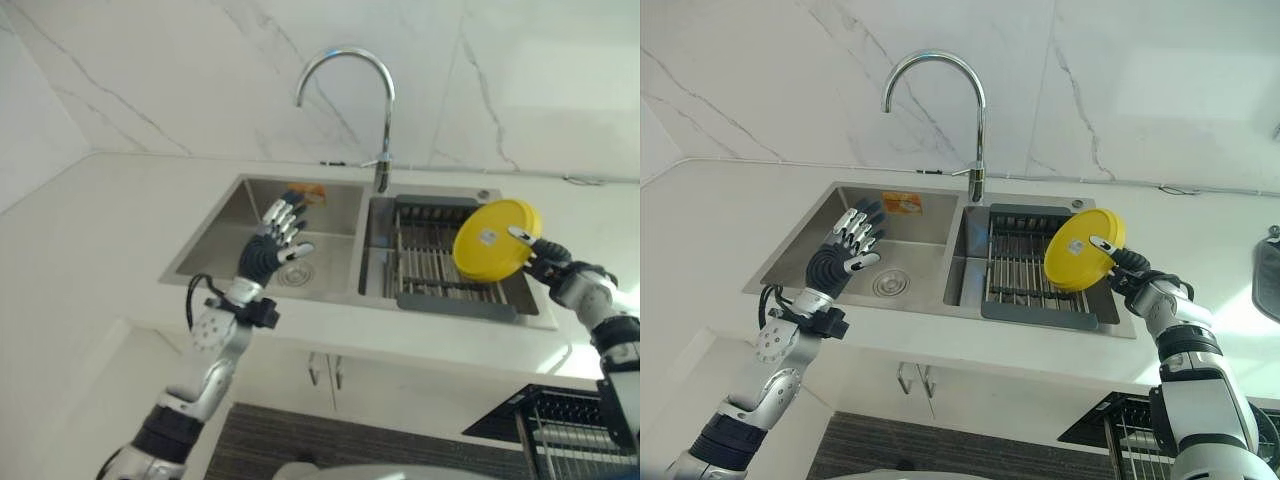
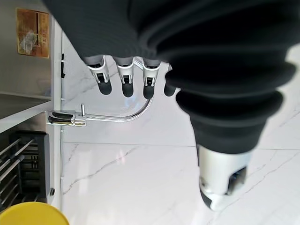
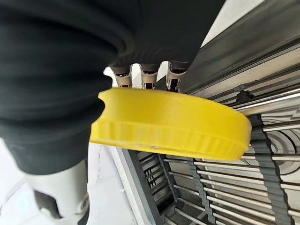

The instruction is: Place the dishes in the dishwasher.

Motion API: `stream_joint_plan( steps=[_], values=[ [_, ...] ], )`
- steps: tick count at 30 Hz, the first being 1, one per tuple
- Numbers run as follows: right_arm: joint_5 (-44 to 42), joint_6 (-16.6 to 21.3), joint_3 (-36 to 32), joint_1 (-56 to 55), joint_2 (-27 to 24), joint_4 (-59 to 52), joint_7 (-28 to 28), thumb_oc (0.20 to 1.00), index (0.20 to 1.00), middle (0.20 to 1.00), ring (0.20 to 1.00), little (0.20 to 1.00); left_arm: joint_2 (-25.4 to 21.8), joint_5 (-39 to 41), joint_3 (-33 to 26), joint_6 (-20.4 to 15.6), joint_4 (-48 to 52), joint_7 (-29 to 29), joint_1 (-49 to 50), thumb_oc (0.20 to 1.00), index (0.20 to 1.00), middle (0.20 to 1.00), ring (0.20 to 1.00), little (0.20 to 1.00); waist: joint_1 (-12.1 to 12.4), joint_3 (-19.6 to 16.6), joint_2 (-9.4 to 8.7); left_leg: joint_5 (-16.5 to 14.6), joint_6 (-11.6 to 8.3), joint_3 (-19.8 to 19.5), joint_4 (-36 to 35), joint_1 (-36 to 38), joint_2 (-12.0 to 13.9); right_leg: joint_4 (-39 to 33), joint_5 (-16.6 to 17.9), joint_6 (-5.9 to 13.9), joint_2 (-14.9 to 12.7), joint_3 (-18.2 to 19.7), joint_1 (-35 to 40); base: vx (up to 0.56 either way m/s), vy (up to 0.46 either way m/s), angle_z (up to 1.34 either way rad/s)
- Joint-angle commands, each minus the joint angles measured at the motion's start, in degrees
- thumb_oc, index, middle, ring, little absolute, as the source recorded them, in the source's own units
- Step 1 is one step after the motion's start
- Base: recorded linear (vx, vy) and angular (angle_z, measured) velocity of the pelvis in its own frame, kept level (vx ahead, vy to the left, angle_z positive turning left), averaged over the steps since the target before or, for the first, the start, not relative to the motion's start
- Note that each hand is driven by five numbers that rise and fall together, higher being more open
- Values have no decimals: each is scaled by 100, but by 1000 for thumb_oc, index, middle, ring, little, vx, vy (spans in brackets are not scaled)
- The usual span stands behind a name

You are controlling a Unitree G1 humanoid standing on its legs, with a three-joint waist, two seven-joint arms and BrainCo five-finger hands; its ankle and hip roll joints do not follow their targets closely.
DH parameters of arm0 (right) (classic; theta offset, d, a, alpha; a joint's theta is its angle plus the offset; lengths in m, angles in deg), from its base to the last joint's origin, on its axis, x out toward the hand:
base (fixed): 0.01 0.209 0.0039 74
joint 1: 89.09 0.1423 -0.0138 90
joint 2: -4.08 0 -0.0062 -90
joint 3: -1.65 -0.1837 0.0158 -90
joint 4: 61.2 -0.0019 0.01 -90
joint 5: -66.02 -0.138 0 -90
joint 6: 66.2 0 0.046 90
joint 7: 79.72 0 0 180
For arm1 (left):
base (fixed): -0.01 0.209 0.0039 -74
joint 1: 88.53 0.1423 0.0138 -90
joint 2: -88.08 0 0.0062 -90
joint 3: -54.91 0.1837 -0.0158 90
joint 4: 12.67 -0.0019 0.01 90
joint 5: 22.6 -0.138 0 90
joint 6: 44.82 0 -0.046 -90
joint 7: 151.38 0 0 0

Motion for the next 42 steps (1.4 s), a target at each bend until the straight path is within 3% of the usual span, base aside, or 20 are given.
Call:
stream_joint_plan(
  steps=[1,12,13,14,15,22,29,42],
  values=[
    [-95,326,256,977,-85,155,20,1000,1000,1000,1000,1000,-192,239,217,-172,45,36,-700,1000,1000,1000,1000,1000,248,3,-181,-796,-199,113,62,316,197,40,-579,74,-209,-125,33,0,0,0],
    [-74,324,301,1097,-37,397,27,1000,1000,1000,1000,1000,-228,286,223,-134,49,32,-652,1000,1000,1000,1000,1000,319,8,-171,-797,-190,68,62,306,168,40,-591,73,-223,-158,58,6,2,0],
    [-49,320,303,1119,-33,417,20,896,896,896,896,896,-230,289,226,-110,64,44,-657,1000,1000,1000,1000,1000,328,9,-174,-797,-190,59,62,303,164,40,-591,75,-223,-161,59,0,0,0],
    [-10,341,308,1130,-35,455,-9,501,501,501,501,501,-229,291,230,-100,52,47,-661,1000,1000,1000,1000,1000,336,9,-176,-797,-188,52,62,300,160,40,-595,74,-222,-163,62,33,10,2],
    [54,430,340,1146,-24,483,-4,200,200,200,200,200,-219,286,235,-80,49,58,-647,1000,1000,1000,1000,1000,349,8,-178,-793,-187,39,62,297,156,40,-594,73,-222,-168,62,31,12,2],
    [252,492,369,1172,-23,504,340,200,200,200,200,200,-201,266,262,-121,46,98,-565,1000,1000,1000,1000,1000,383,30,-179,-788,-181,11,62,271,139,40,-598,78,-228,-181,64,8,7,2],
    [333,792,393,1186,83,407,967,200,200,200,200,200,-194,266,365,-153,50,194,-567,1000,1000,1000,1000,1000,398,61,-171,-789,-158,-8,62,261,116,40,-584,90,-240,-190,65,7,10,6],
    [-805,1585,-75,582,524,-893,1651,200,200,200,200,200,-167,220,321,-263,151,147,-419,1000,1000,1000,1000,1000,291,79,-157,-823,-142,29,62,296,144,40,-589,59,-208,-154,48,-8,-16,0]
  ],
)
